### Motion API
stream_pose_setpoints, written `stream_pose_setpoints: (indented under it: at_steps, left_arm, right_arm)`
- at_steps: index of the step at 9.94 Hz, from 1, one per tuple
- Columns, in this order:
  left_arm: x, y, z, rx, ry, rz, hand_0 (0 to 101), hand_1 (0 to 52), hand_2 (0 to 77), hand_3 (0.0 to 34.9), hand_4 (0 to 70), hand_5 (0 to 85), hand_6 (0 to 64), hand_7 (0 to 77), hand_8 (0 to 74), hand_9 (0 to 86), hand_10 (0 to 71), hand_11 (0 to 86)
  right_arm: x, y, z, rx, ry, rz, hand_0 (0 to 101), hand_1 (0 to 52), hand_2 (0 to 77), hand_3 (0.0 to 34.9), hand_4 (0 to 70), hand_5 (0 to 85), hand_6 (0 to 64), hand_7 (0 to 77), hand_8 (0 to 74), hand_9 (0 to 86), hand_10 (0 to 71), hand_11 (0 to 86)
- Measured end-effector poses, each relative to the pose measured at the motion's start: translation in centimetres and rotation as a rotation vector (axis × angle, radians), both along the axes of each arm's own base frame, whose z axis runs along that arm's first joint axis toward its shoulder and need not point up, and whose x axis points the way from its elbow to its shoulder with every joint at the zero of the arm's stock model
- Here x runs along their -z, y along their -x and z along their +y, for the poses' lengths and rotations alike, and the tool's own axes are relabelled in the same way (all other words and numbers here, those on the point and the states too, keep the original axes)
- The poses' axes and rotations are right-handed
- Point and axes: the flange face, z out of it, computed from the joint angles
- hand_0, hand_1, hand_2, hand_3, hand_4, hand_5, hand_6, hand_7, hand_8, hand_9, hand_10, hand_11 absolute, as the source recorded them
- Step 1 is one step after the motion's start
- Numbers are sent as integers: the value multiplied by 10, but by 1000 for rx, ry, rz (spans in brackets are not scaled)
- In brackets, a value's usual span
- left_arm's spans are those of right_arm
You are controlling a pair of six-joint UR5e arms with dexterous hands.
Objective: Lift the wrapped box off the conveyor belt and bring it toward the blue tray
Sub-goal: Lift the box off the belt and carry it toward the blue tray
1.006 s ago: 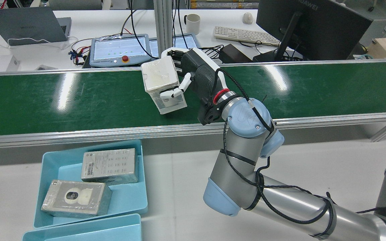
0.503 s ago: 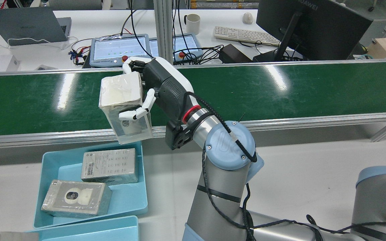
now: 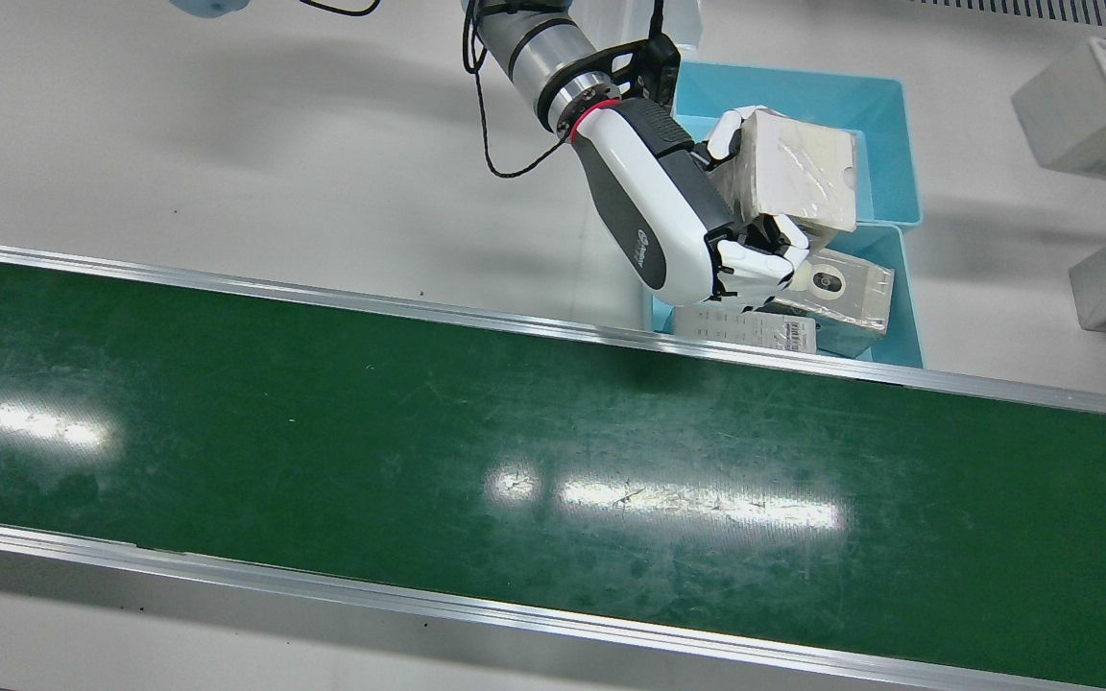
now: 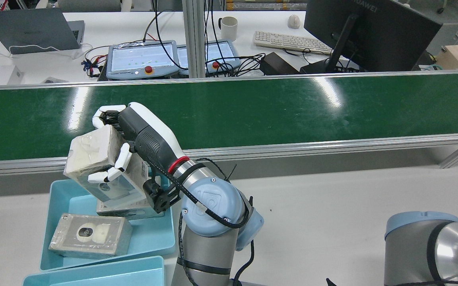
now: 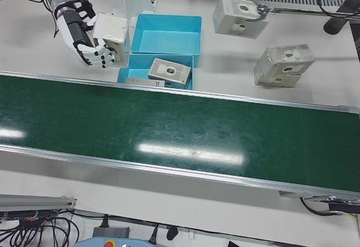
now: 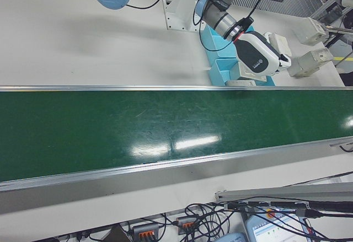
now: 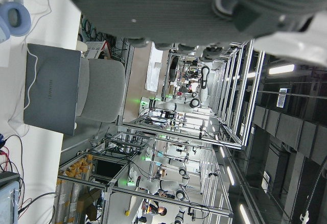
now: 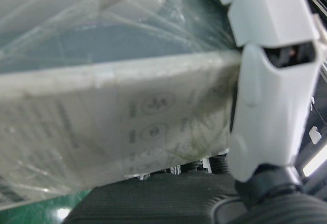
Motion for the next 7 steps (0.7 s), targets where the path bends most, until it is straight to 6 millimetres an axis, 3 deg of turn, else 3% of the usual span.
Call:
stream_pose_setpoints:
  at_steps: [2,3,4,5,6,7]
  left_arm:
    - [0,0,0,0,0,0,0,0,11,0,0,11,0,5,5,0,5,0]
    - [0,0,0,0,0,0,0,0,11,0,0,5,0,5,5,0,5,5]
    - [0,0,0,0,0,0,0,0,11,0,0,5,0,5,5,0,5,5]
    - [0,0,0,0,0,0,0,0,11,0,0,5,0,5,5,0,0,0]
    - [0,0,0,0,0,0,0,0,11,0,0,11,0,5,5,0,5,0]
    - [0,0,0,0,0,0,0,0,11,0,0,11,0,5,5,0,0,0]
  right_arm:
    - [-2,19,0,40,-16,25,498,0,431,20,420,704,524,693,567,698,447,567]
    - [-3,23,1,51,-18,31,498,0,431,21,393,698,491,682,502,660,425,665]
    - [-4,26,3,59,-20,34,504,0,431,28,273,698,431,704,420,502,376,649]
    - [-4,29,5,69,-24,33,532,27,409,75,158,382,273,774,224,305,316,605]
    - [-3,31,7,84,-33,28,563,82,365,112,93,278,191,774,98,207,120,453]
    - [-2,33,9,97,-41,25,563,82,365,112,93,278,191,774,98,207,120,453]
